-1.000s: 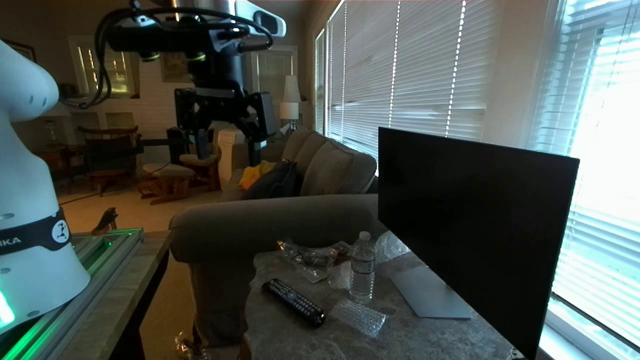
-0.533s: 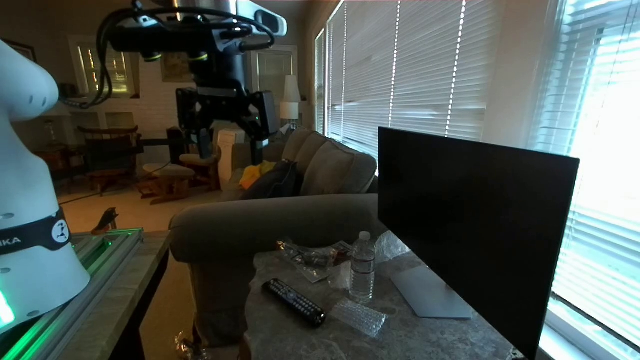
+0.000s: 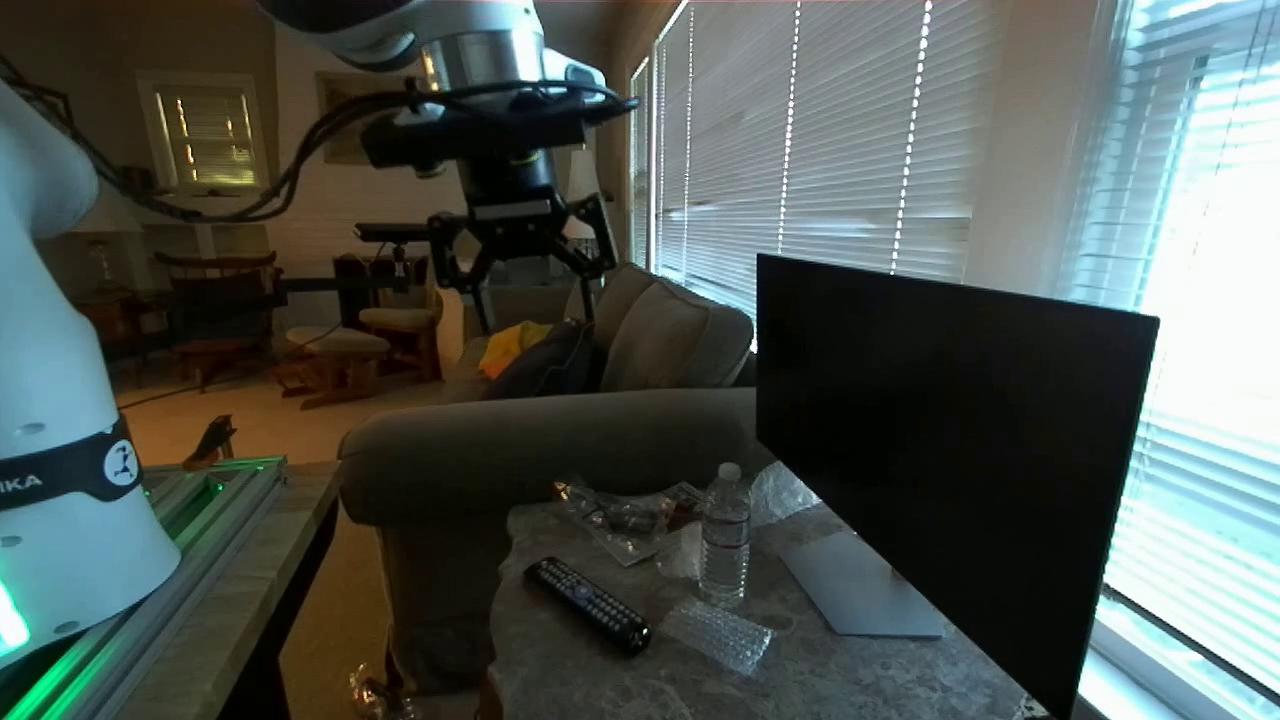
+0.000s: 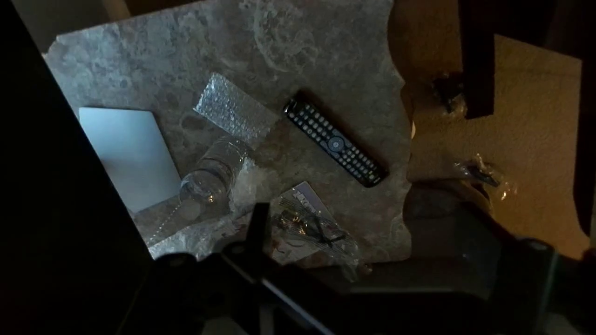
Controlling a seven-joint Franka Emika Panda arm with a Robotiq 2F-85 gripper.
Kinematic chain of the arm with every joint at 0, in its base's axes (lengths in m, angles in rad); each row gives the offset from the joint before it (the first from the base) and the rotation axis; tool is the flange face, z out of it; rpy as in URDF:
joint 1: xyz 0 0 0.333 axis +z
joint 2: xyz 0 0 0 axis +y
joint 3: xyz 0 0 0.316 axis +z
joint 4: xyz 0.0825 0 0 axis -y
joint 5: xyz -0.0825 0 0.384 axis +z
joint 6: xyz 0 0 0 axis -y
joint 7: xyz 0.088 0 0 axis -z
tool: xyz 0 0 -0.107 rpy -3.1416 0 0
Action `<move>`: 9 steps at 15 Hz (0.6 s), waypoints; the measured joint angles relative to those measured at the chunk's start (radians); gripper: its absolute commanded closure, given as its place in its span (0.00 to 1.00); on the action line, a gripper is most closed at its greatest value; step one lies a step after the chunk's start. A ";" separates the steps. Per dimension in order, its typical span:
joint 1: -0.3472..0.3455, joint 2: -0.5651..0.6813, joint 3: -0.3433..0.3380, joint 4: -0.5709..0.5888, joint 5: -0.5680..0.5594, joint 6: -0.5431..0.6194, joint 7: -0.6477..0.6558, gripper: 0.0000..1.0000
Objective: Remove the black remote from the table and put it on the couch
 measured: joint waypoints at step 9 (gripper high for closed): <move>0.107 0.238 0.006 -0.001 0.104 0.219 -0.458 0.00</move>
